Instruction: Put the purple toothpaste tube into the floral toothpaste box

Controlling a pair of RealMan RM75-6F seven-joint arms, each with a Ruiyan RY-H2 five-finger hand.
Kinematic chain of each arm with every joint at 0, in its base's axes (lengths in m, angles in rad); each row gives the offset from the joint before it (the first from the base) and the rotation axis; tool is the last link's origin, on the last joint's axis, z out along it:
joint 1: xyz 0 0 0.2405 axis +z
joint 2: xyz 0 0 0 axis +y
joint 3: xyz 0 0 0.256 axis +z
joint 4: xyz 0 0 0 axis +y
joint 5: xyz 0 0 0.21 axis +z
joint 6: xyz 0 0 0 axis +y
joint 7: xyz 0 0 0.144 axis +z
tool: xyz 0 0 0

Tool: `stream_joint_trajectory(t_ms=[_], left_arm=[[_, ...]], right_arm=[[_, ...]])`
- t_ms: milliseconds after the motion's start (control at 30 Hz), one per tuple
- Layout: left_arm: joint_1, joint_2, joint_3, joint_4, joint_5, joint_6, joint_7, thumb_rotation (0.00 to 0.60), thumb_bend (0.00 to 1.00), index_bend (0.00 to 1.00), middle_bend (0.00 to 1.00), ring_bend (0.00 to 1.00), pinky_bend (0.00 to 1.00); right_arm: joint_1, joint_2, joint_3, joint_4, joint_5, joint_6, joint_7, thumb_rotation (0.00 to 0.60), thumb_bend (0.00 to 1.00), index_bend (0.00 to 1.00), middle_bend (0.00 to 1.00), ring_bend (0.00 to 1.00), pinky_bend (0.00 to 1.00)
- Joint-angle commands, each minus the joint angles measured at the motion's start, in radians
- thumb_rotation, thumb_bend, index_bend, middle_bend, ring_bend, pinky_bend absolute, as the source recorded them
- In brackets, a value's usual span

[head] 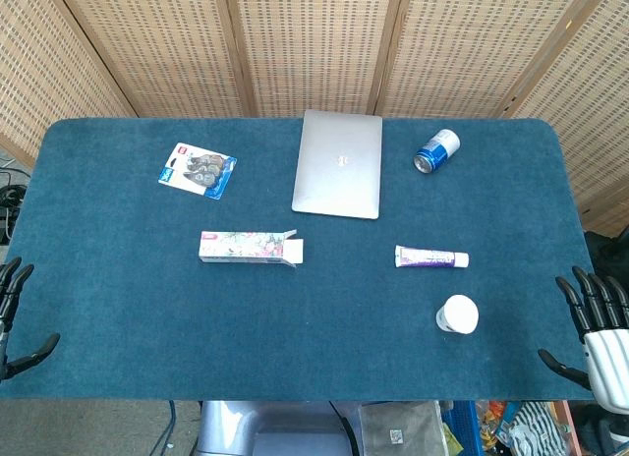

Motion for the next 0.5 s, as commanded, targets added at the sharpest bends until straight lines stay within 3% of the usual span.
stream_joint_trajectory(t_ms=[33, 200, 500], left_arm=[[-0.002, 0.001, -0.001, 0.0, -0.003, -0.005, -0.003, 0.6, 0.24, 0.0, 0.0, 0.0, 0.0], [-0.006, -0.005, -0.014, 0.001, -0.025, -0.01, 0.005, 0.6, 0.24, 0.0, 0.0, 0.0, 0.0], [-0.033, -0.029, -0.045, -0.007, -0.081, -0.051, 0.056, 0.6, 0.24, 0.0, 0.0, 0.0, 0.0]], right_arm=[[-0.001, 0.001, -0.002, -0.002, -0.005, 0.001, -0.001, 0.6, 0.0, 0.0, 0.0, 0.0, 0.0], [0.045, 0.005, 0.012, 0.002, -0.007, -0.053, 0.051, 0.6, 0.0, 0.0, 0.0, 0.0, 0.0], [0.339, 0.038, 0.162, 0.061, 0.124, -0.412, 0.13, 0.6, 0.0, 0.0, 0.0, 0.0, 0.0]])
